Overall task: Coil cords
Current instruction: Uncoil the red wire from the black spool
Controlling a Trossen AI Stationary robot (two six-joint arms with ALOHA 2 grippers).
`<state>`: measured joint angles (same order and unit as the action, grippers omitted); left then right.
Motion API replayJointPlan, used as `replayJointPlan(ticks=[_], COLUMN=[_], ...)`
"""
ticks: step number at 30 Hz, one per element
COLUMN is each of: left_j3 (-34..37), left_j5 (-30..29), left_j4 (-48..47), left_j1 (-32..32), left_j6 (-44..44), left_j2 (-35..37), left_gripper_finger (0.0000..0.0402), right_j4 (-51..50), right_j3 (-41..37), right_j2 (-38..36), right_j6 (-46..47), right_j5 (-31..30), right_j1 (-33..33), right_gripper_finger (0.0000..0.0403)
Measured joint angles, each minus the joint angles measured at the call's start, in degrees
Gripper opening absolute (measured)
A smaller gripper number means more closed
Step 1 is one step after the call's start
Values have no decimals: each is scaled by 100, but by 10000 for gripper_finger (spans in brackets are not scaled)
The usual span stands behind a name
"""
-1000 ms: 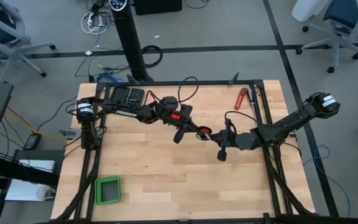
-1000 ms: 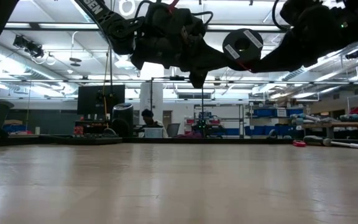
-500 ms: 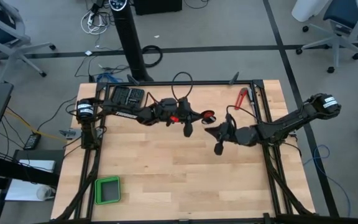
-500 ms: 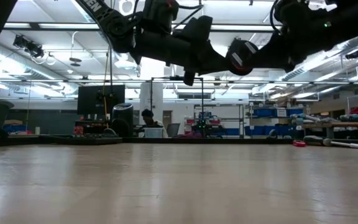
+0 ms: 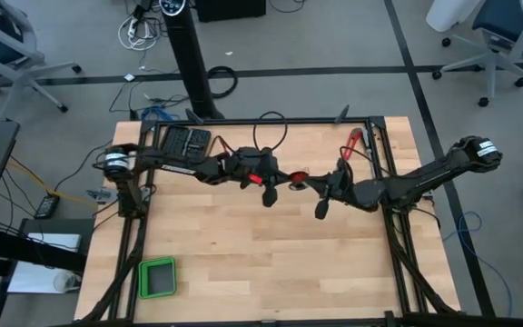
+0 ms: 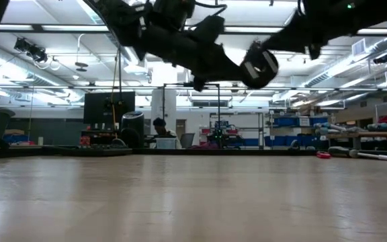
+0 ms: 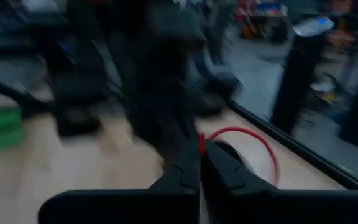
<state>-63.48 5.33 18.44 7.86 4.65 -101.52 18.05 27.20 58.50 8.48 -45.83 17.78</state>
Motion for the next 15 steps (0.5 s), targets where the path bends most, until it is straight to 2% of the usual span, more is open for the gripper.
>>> replayJointPlan(ticks=[4,8,12,15], left_j3=[0,-2,-2,-3], left_j5=[-335,-1042,-1496,-1687], left_j4=[-704,-943,-639,-214], left_j1=[-17,-110,-225,-282], left_j6=[-491,-903,-1065,-1128], left_j2=[458,854,908,851], left_gripper_finger=[0,0,0,0], right_j4=[-1461,-2407,-2549,-2060], right_j3=[218,261,269,269], right_j2=[-341,-444,-184,166], right_j6=[574,1379,1887,1915], right_j5=[-667,-842,-723,-403], right_j1=[251,306,167,12], right_gripper_finger=[0,0,0,0])
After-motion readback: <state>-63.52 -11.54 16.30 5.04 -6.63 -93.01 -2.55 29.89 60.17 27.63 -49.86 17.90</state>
